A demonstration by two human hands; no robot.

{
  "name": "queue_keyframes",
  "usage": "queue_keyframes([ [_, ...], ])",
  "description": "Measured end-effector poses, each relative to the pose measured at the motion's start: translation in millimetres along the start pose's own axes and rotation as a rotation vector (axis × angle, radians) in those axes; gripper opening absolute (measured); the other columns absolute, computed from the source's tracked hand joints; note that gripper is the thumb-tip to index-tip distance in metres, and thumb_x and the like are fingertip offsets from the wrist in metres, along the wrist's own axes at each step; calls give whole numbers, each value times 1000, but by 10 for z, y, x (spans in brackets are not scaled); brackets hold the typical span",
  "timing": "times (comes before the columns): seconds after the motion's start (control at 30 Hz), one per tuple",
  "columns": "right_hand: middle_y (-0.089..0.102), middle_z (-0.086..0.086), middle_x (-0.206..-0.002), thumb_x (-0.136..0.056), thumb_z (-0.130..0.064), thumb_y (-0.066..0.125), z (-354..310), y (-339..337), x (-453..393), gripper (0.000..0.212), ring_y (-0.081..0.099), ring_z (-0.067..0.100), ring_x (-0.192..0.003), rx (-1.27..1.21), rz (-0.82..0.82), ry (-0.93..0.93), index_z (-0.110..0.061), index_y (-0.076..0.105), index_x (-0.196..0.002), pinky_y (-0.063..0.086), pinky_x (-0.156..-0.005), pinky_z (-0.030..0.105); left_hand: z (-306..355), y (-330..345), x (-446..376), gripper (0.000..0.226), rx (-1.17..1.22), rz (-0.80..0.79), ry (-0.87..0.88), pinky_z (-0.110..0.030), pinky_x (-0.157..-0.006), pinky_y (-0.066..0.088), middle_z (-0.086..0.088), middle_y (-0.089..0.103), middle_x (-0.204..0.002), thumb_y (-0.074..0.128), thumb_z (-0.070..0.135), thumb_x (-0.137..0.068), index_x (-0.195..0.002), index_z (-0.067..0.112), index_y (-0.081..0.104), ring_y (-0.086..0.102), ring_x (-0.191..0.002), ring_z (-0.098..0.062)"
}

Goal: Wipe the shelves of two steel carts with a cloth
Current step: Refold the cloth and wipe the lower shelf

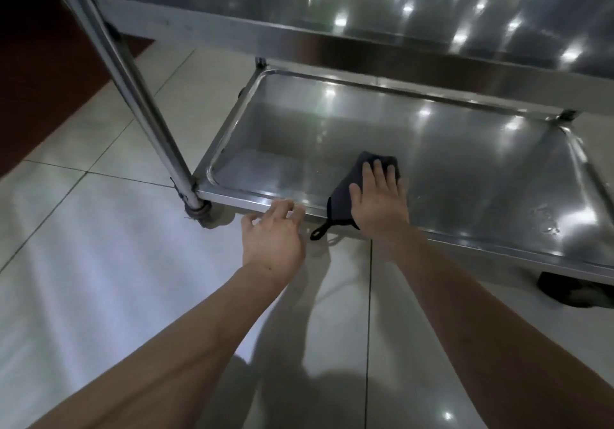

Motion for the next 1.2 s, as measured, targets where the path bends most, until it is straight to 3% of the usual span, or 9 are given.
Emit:
queue_keyframes([
  [0.17, 13, 8, -175, -108, -36, 31, -206, 61, -133, 65, 8, 34, -161, 11, -32, 61, -18, 14, -168, 8, -130, 48, -29, 78, 51, 54, 47, 99, 3, -39, -100, 28, 14, 42, -145, 50, 16, -88, -139, 34, 48, 46, -130, -8],
  [0.33, 33, 11, -166, -101, -40, 38, -447, 52, -225, 63, 25, 37, -154, 21, -18, -61, -18, 37, -160, 22, -126, 52, -148, -33, -91, 48, 78, 166, 27, -38, -87, 37, 9, 68, -116, 38, 17, -80, -116, 31, 67, 65, -104, -19],
  [0.4, 35, 11, -164, -100, -42, 39, -427, 5, -187, 63, 28, 35, -153, 26, -31, -69, -17, 41, -158, 25, -125, 51, -237, -87, -106, 45, 155, 165, 11, -38, -88, 41, 6, 71, -113, 42, 13, -83, -116, 29, 68, 67, -99, -24],
  [0.5, 29, 11, -168, -101, -41, 39, -244, -13, -55, 64, 21, 34, -157, 51, -5, -36, -14, 38, -159, 21, -127, 51, -463, -96, -120, 45, 179, 155, -55, -40, -94, 43, 4, 62, -129, 50, 8, -85, -121, 27, 69, 62, -111, -25],
  [0.63, 25, 13, -170, -100, -38, 41, 118, -47, 40, 63, 16, 36, -158, 39, 10, 47, -12, 38, -157, 18, -128, 53, -697, -96, -150, 50, 129, 104, -174, -39, -97, 37, 4, 55, -130, 52, 5, -83, -122, 32, 68, 58, -116, -22],
  [0.8, 31, 16, -168, -100, -43, 29, 129, 18, 1, 66, 21, 44, -156, 60, 69, 64, -10, 41, -156, 21, -125, 58, -715, -103, -112, 49, 66, 171, -143, -35, -83, 34, 3, 63, -119, 49, 9, -83, -123, 30, 68, 64, -98, -26],
  [0.97, 13, 9, -175, -107, -44, 25, -204, 57, -356, 65, 4, 37, -161, 41, -24, 28, -18, 21, -166, 6, -129, 56, -738, -79, -83, 56, 70, 251, -105, -34, -76, 30, 1, 67, -114, 34, 14, -73, -116, 21, 69, 63, -81, -30],
  [1.2, 12, 3, -175, -106, -56, 23, -1117, 214, -754, 67, 3, 34, -161, 50, -81, -219, -26, 22, -166, 7, -128, 56, -762, 1, -50, 51, 130, 226, -79, -36, -90, 40, 1, 58, -128, 52, 4, -79, -128, 18, 60, 62, -103, -23],
])
Point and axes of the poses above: each hand's wrist, its own x-axis away from the middle knuckle, its own y-axis out of the palm, z = x × y, the point moved 3 cm from there along -x, towards the middle knuckle
